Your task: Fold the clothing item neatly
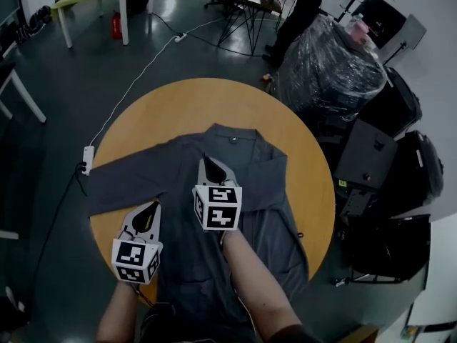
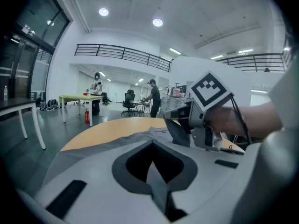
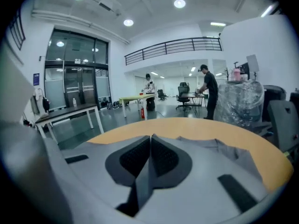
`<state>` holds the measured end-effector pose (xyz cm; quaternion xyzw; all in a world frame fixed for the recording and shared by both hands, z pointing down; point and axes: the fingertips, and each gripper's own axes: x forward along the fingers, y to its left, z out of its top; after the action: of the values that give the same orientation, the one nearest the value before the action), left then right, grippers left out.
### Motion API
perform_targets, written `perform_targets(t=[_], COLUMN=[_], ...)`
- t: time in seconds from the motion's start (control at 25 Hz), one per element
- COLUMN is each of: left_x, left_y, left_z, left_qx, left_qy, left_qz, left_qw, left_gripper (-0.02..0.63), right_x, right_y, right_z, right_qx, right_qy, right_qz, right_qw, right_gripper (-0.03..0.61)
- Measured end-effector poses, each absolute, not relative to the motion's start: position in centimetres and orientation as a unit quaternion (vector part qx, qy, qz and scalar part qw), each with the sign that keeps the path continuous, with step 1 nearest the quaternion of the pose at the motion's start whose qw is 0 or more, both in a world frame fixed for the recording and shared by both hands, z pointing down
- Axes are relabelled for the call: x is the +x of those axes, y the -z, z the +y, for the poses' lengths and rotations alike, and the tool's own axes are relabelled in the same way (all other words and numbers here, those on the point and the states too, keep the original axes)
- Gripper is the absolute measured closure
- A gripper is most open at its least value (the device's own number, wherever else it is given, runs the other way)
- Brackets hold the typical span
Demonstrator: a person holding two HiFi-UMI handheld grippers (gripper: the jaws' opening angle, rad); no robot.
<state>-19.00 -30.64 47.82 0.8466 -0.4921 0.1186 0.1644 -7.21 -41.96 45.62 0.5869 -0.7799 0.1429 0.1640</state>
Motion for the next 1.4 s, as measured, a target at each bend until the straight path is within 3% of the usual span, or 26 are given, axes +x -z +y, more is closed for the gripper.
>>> perform_targets(t=[0.4,0.52,0.6,0.84,1.2,1.4], left_x=[-21.2,-21.7,-21.9,-21.8,-21.8,-20.5], left_y=[-49.4,-49.7,-49.6,-50.1,-48.2,-45.1], left_z=[-30.0,-29.9,-29.8,-29.8,-28.5,-25.4], left_qx=[0.830,0.826,0.824,0.823,0.829,0.833], left_qy=[-0.126,-0.129,-0.129,-0.127,-0.112,-0.100], left_qz=[-0.509,-0.515,-0.518,-0.521,-0.519,-0.525], left_qw=[0.187,0.191,0.192,0.187,0.173,0.144], left_gripper=[0.606,0.606,0.606,0.606,0.606,0.606], right_x=[-15.6,-17.8,-18.5,-14.8,-4.1,-2.7], right_y=[-53.2,-54.5,-54.2,-52.2,-46.0,-43.0], right_z=[-39.8,-38.2,-37.1,-35.6,-32.4,-28.8], right_qx=[0.459,0.416,0.405,0.461,0.603,0.606], right_qy=[-0.164,-0.167,-0.159,-0.164,-0.184,-0.167], right_qz=[-0.831,-0.851,-0.858,-0.843,-0.771,-0.775], right_qw=[0.267,0.273,0.272,0.224,0.092,0.060], right_gripper=[0.576,0.490,0.482,0.482,0.483,0.546])
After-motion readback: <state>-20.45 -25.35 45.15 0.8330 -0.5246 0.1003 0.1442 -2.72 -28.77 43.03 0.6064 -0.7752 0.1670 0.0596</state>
